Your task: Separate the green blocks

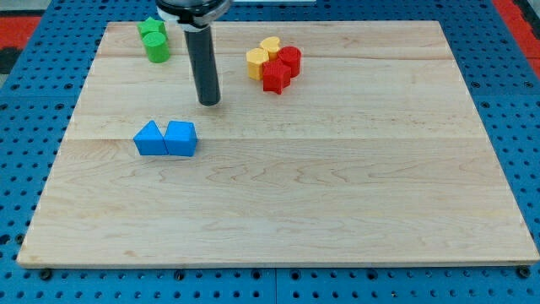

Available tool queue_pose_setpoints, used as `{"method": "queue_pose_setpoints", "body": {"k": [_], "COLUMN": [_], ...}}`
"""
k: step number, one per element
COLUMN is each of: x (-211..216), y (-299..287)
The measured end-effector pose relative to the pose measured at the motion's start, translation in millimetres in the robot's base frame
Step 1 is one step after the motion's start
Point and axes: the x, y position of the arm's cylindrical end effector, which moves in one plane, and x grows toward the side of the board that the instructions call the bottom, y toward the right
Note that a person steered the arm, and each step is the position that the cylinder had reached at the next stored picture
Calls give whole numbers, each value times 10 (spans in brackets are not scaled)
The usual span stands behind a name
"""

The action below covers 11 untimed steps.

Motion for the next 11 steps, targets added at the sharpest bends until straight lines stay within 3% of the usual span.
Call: {"method": "queue_pose_setpoints", "body": {"k": [1, 2, 3, 5, 6, 7, 8, 9, 11], "x": [-89, -411, -682, -1410, -1527, -1527, -1543, -1760, -1757], "y": [-466, -1265, -1613, -1274, -886, -875, -1268, -1299, -931]}}
